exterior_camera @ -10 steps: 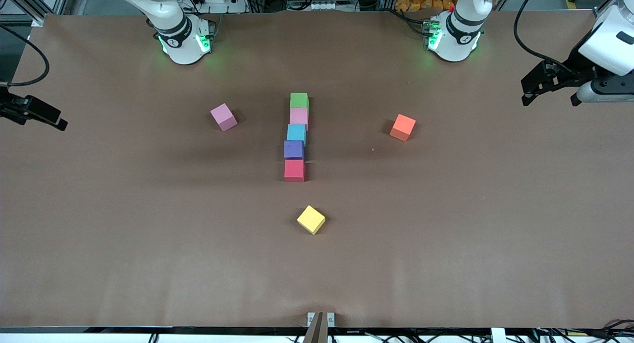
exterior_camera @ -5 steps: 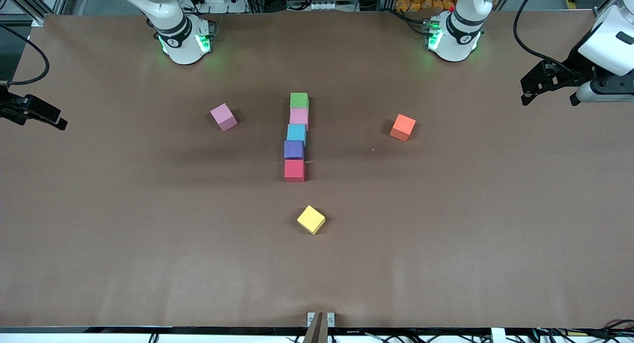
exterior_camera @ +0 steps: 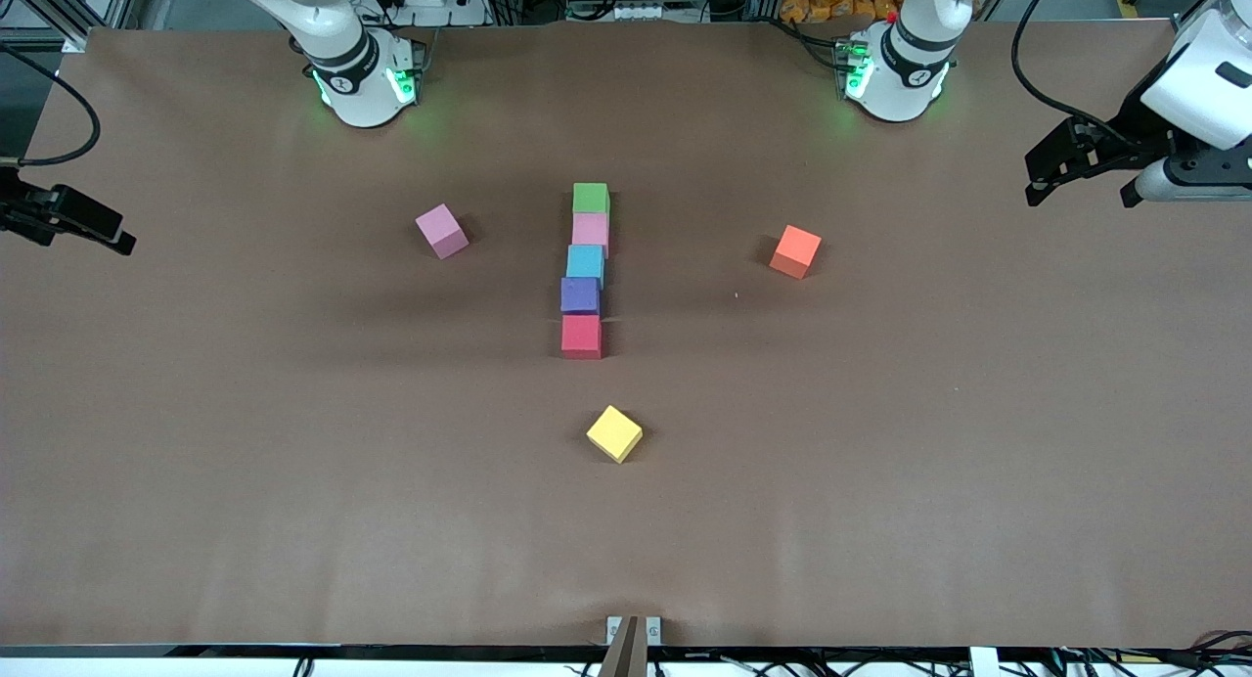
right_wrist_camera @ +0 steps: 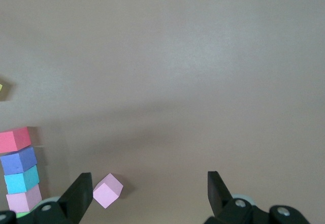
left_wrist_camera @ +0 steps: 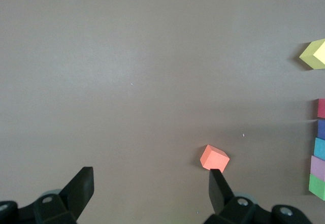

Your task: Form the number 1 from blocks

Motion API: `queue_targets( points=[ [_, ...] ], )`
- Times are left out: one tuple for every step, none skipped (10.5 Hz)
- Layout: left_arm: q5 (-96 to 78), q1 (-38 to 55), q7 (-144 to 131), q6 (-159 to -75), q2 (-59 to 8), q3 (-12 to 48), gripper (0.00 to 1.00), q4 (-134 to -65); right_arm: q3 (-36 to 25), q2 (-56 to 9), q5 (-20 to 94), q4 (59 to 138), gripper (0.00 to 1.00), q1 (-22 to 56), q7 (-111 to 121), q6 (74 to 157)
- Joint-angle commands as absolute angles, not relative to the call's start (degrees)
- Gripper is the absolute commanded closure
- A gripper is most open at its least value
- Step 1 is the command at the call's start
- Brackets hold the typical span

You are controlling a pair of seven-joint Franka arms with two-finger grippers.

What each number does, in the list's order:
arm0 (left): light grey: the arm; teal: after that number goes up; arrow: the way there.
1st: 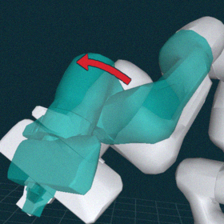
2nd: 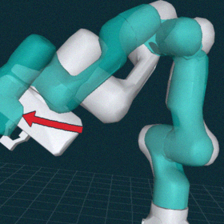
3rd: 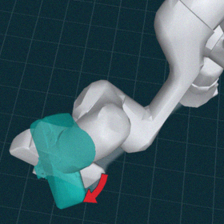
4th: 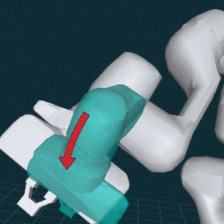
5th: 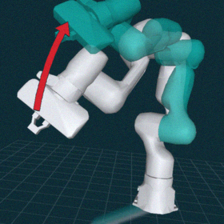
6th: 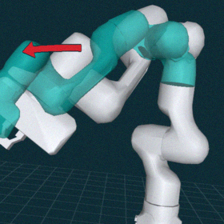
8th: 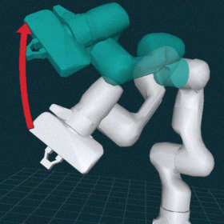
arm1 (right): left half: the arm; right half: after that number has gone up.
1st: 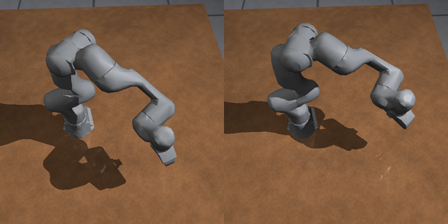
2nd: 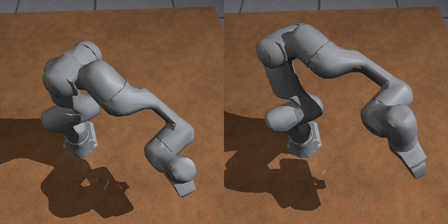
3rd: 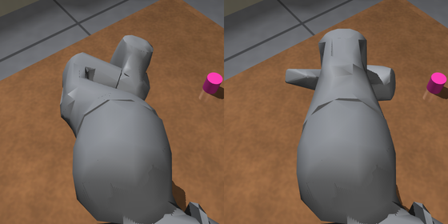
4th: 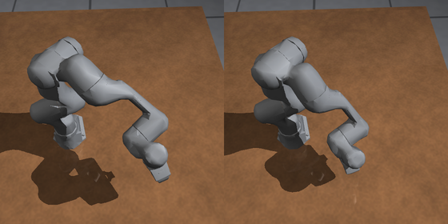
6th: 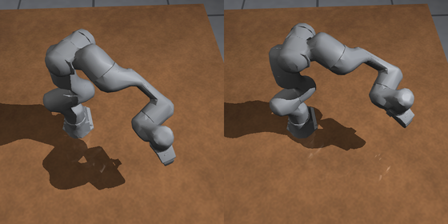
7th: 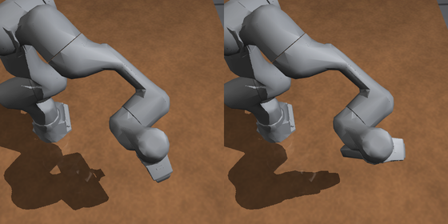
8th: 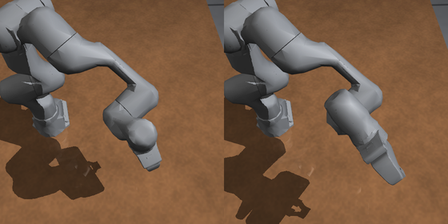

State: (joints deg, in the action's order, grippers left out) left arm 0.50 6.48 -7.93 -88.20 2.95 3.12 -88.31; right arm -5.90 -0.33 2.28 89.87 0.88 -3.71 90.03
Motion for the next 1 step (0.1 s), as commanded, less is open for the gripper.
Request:
queue_targets(
  points=[
    [-0.97, 6.06, -6.86, -87.36, 3.43, 3.08, 0.0, -88.24, -4.75, 0.79, 1.49, 90.26, 0.0, -0.35, -2.81, 89.38]
  ],
)
